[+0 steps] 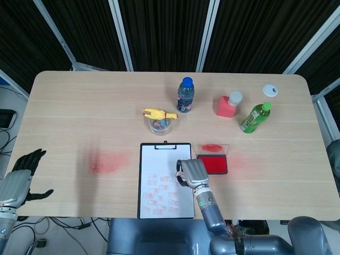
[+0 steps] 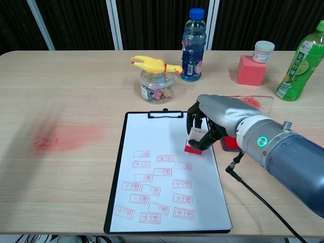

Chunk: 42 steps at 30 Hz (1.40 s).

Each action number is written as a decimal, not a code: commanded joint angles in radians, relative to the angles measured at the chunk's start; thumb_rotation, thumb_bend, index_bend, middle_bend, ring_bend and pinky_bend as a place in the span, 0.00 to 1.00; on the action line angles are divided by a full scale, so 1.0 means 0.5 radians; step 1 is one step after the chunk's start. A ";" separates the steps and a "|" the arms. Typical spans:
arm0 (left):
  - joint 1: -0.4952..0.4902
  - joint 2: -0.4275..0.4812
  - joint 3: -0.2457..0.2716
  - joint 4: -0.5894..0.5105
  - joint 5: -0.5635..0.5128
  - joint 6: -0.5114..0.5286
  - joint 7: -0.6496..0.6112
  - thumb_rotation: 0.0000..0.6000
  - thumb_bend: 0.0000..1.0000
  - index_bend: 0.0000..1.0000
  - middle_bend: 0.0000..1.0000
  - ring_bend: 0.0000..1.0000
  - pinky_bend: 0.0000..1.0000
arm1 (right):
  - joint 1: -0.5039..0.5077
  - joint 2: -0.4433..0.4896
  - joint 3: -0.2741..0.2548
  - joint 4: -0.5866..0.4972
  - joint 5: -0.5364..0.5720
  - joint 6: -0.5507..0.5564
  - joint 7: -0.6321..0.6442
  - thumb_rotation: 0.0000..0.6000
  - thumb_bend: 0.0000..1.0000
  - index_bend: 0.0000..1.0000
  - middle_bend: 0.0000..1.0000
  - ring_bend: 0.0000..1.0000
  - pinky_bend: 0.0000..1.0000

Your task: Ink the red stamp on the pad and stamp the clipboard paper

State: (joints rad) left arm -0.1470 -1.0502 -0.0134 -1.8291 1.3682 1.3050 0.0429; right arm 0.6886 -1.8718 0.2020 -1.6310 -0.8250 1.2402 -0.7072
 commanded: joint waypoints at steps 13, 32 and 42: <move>-0.002 0.004 0.003 -0.005 0.000 -0.004 -0.003 1.00 0.06 0.00 0.00 0.00 0.00 | -0.008 -0.041 0.001 0.066 0.029 -0.022 -0.002 1.00 0.57 0.93 0.77 0.82 0.93; -0.009 0.006 0.000 -0.008 -0.011 -0.014 -0.009 1.00 0.06 0.00 0.00 0.00 0.00 | -0.006 -0.109 0.010 0.125 0.019 -0.045 0.017 1.00 0.57 0.93 0.77 0.82 0.93; -0.011 0.006 0.002 -0.011 -0.008 -0.017 -0.006 1.00 0.06 0.00 0.00 0.00 0.00 | -0.025 -0.121 -0.009 0.166 0.034 -0.061 0.019 1.00 0.57 0.93 0.78 0.82 0.93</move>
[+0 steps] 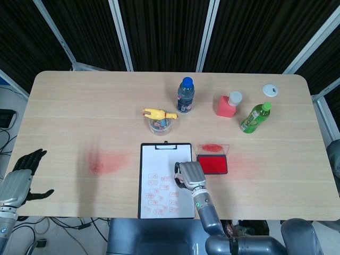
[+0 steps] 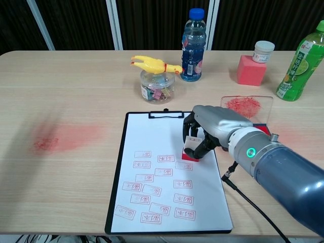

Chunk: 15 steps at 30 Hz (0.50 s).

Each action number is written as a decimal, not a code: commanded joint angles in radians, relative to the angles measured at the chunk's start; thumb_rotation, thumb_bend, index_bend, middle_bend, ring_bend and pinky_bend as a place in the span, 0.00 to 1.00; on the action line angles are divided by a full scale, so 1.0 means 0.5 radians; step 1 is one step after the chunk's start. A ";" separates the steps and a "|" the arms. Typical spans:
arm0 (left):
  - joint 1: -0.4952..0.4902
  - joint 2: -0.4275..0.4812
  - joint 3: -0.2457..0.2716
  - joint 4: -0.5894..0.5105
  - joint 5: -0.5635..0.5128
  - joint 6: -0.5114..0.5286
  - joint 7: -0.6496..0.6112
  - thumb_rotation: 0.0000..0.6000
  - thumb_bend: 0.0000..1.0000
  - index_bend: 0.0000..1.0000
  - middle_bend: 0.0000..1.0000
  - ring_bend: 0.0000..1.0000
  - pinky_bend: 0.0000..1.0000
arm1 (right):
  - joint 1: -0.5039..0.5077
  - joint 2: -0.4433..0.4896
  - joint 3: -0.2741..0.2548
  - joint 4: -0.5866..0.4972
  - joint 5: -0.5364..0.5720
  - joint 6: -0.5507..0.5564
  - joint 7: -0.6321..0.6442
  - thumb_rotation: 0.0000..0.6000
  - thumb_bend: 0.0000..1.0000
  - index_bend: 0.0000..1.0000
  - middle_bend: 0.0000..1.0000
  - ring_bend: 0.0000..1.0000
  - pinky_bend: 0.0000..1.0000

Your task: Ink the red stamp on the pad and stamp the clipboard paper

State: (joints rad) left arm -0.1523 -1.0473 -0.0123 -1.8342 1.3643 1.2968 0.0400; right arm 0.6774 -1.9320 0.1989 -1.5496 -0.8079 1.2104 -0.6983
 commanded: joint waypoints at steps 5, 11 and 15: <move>-0.001 0.000 0.001 0.001 0.000 -0.002 0.000 1.00 0.06 0.00 0.00 0.00 0.00 | -0.014 -0.008 -0.017 0.016 0.000 -0.010 0.005 1.00 0.57 0.93 0.78 0.82 0.93; -0.002 0.001 0.001 0.000 0.001 -0.001 -0.002 1.00 0.06 0.00 0.00 0.00 0.00 | -0.025 -0.022 -0.027 0.033 -0.009 -0.015 0.010 1.00 0.57 0.93 0.78 0.82 0.93; -0.002 0.003 0.001 0.000 0.002 -0.002 -0.005 1.00 0.06 0.00 0.00 0.00 0.00 | -0.030 -0.031 -0.032 0.043 -0.013 -0.020 0.012 1.00 0.57 0.93 0.78 0.82 0.93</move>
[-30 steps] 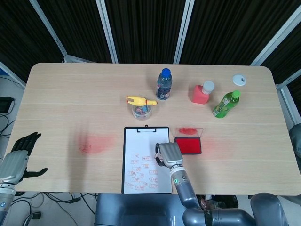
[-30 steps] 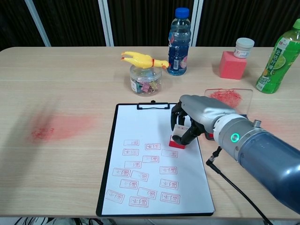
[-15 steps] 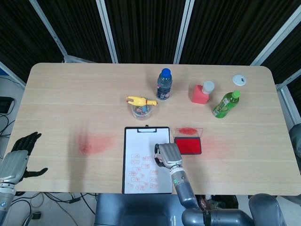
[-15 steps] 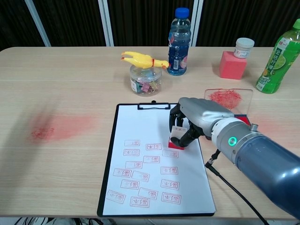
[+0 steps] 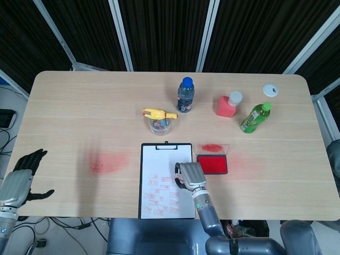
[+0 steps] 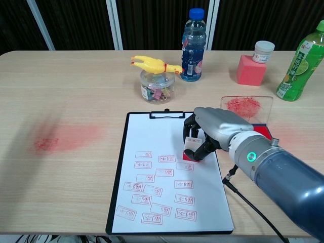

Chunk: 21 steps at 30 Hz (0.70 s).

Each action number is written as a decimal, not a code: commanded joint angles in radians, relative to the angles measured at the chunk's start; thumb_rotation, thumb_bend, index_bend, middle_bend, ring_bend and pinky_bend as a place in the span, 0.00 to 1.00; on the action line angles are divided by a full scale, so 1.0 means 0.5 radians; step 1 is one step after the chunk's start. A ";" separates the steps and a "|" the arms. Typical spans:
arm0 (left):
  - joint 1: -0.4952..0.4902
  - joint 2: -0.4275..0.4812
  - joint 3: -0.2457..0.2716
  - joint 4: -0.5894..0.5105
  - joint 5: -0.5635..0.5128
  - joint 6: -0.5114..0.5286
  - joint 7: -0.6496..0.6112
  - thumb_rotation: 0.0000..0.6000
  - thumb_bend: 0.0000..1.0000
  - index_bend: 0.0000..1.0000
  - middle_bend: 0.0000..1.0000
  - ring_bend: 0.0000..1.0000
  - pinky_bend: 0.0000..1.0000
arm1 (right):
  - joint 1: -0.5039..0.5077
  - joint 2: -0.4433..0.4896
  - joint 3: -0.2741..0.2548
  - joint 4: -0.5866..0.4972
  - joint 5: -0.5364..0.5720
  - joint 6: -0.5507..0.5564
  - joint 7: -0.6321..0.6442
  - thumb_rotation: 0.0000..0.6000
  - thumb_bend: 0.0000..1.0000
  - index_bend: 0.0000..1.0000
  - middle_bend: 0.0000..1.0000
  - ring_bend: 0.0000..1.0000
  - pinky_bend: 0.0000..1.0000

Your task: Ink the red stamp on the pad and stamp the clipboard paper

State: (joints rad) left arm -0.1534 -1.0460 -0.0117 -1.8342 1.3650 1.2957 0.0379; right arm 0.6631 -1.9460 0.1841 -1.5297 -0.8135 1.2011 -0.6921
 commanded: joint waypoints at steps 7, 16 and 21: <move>0.000 0.000 0.001 0.001 0.003 0.002 -0.002 1.00 0.06 0.00 0.00 0.00 0.00 | -0.011 -0.010 -0.003 0.008 -0.009 -0.005 -0.001 1.00 0.57 0.93 0.78 0.82 0.93; 0.001 0.000 0.002 0.001 0.004 0.005 0.002 1.00 0.06 0.00 0.00 0.00 0.00 | -0.018 -0.011 0.006 0.001 -0.008 -0.011 -0.003 1.00 0.57 0.93 0.78 0.82 0.93; 0.001 0.000 0.004 0.000 0.001 0.002 0.006 1.00 0.06 0.00 0.00 0.00 0.00 | -0.021 -0.012 0.006 0.001 -0.006 -0.013 -0.009 1.00 0.57 0.93 0.78 0.82 0.93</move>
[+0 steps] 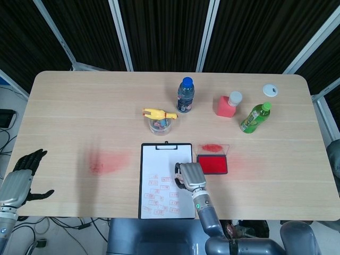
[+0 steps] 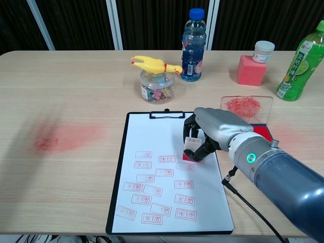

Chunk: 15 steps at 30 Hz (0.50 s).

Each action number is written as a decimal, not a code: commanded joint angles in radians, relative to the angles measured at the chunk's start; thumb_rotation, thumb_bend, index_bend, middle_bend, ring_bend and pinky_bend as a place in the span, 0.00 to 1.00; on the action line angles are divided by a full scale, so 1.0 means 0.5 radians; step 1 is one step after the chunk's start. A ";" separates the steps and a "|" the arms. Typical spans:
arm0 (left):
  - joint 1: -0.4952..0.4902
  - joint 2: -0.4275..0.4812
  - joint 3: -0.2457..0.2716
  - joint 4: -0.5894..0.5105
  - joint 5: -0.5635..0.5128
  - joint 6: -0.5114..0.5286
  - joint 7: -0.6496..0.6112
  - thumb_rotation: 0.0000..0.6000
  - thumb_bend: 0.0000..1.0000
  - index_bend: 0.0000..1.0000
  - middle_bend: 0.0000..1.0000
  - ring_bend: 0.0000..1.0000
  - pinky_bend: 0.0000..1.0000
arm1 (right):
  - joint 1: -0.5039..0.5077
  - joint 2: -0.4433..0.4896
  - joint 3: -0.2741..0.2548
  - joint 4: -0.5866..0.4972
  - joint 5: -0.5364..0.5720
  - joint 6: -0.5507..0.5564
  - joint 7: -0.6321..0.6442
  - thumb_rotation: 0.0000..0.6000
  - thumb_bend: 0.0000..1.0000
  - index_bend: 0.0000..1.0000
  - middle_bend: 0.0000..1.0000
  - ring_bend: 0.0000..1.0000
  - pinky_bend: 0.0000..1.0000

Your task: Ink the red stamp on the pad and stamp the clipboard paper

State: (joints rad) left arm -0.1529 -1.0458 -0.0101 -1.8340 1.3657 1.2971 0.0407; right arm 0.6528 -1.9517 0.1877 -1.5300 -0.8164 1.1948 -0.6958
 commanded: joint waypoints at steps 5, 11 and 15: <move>-0.001 0.001 0.000 -0.002 -0.003 -0.002 0.000 1.00 0.06 0.00 0.00 0.00 0.00 | -0.003 -0.005 -0.003 0.007 0.001 -0.005 -0.007 1.00 0.57 0.93 0.78 0.82 0.93; 0.000 0.001 0.000 -0.002 -0.003 0.000 0.000 1.00 0.06 0.00 0.00 0.00 0.00 | -0.007 -0.009 -0.002 0.008 -0.003 -0.008 -0.007 1.00 0.57 0.93 0.78 0.82 0.93; 0.000 0.001 0.001 -0.003 -0.002 -0.001 0.003 1.00 0.06 0.00 0.00 0.00 0.00 | -0.011 -0.005 0.005 -0.003 -0.013 -0.003 0.001 1.00 0.57 0.93 0.78 0.82 0.93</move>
State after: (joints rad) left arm -0.1531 -1.0450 -0.0094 -1.8355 1.3647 1.2964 0.0422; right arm 0.6477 -1.9544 0.1896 -1.5313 -0.8227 1.1931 -0.6959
